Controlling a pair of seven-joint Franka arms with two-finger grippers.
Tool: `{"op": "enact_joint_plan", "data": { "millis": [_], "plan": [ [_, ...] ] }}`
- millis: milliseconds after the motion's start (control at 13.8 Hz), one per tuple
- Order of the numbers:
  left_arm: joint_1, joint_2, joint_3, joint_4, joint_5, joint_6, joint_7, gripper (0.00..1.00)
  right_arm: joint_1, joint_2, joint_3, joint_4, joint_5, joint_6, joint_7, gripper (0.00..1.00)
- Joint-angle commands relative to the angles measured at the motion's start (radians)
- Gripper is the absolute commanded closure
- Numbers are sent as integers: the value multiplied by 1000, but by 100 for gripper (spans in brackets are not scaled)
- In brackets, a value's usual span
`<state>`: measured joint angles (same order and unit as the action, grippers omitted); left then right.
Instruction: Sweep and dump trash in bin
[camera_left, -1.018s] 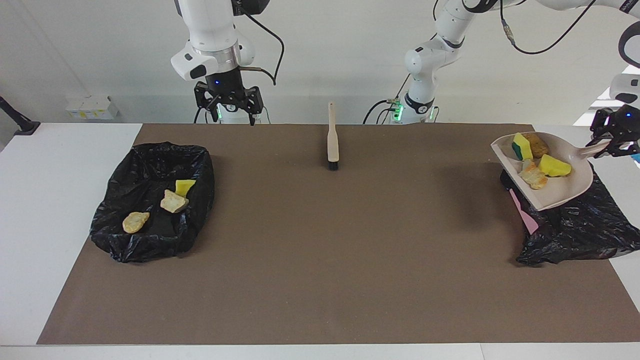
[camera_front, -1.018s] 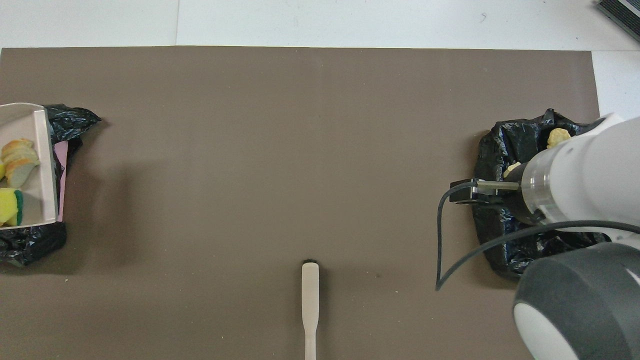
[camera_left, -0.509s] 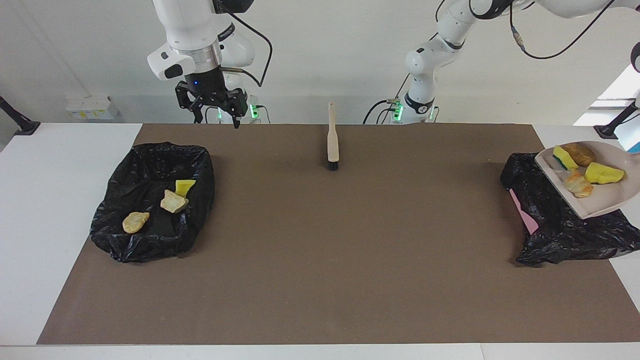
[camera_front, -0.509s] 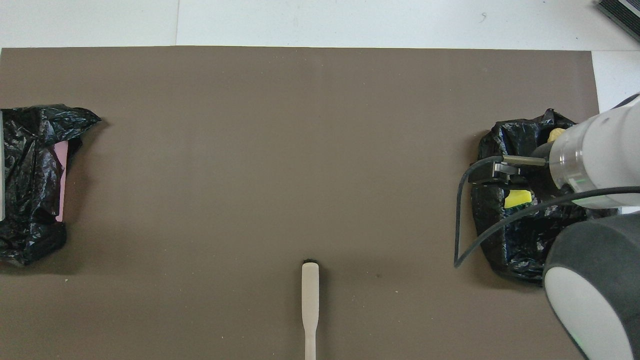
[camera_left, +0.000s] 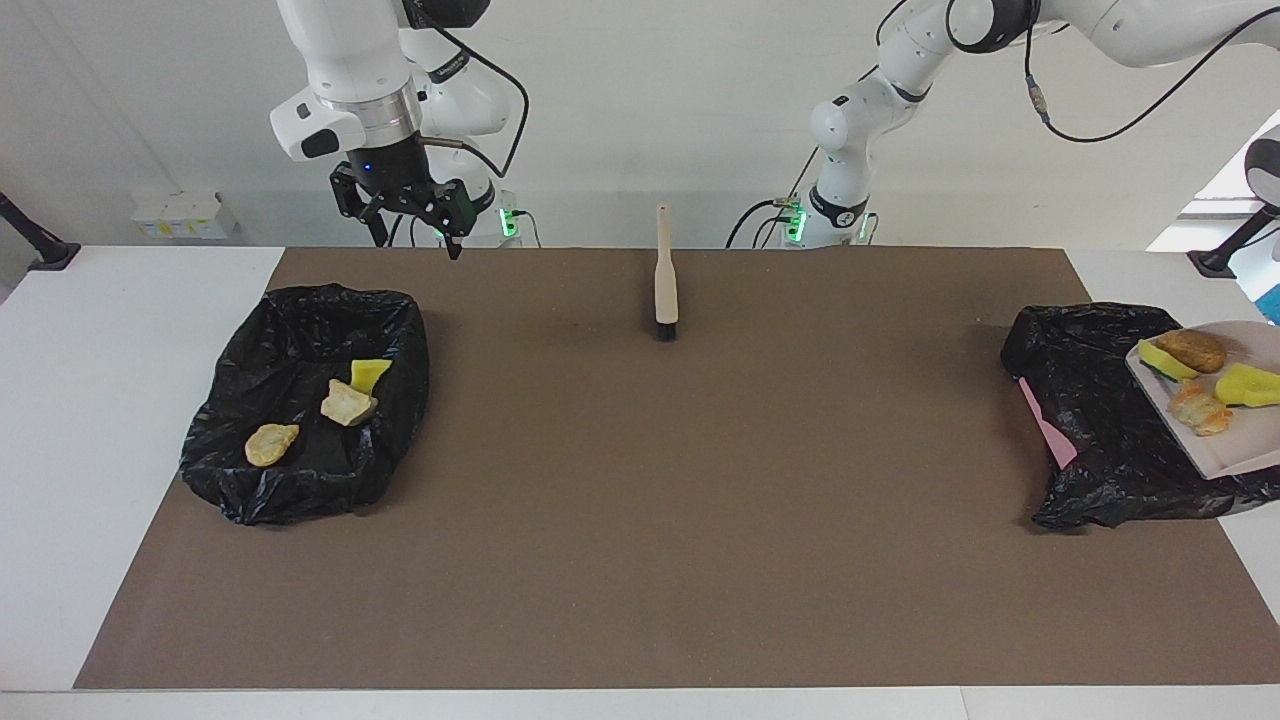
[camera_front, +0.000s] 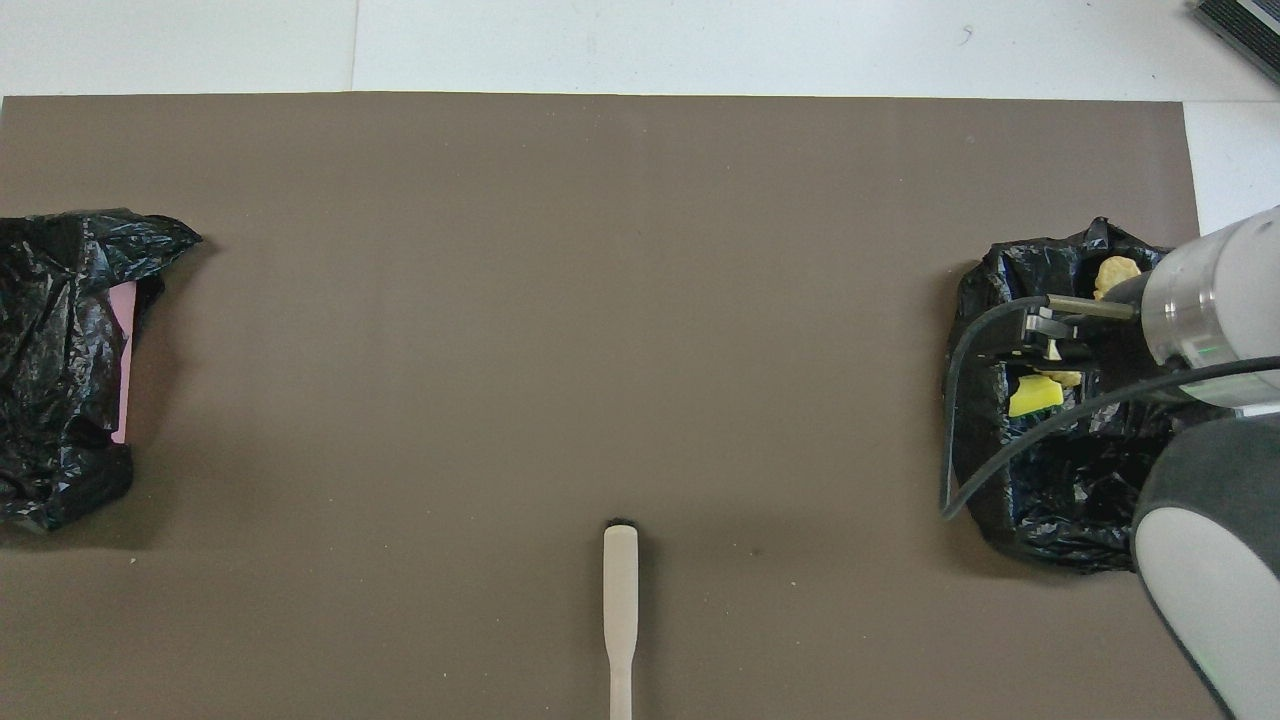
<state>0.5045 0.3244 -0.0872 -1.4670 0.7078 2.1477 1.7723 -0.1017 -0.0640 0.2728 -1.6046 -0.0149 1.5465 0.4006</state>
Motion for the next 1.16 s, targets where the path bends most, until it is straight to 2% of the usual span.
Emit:
{"op": "enact_joint_plan", "data": {
  "millis": [0, 218, 291, 800, 1091],
  "plan": [
    [-20, -76, 1, -101, 155, 38, -132, 100, 54, 15, -81, 55, -8, -69, -17, 0],
    [-40, -79, 3, -102, 261, 38, -155, 100, 179, 18, -231, 63, -10, -77, -19, 0],
    [-53, -82, 3, -102, 292, 35, -178, 100, 206, 20, -259, 66, -14, -83, -17, 0],
    [-182, -128, 3, -101, 472, -170, -286, 100, 203, 46, -284, 104, -17, -97, -68, 0],
    [-228, -136, 3, -99, 489, -232, -301, 100, 206, 44, -290, 103, -2, -94, -72, 0]
  ]
}}
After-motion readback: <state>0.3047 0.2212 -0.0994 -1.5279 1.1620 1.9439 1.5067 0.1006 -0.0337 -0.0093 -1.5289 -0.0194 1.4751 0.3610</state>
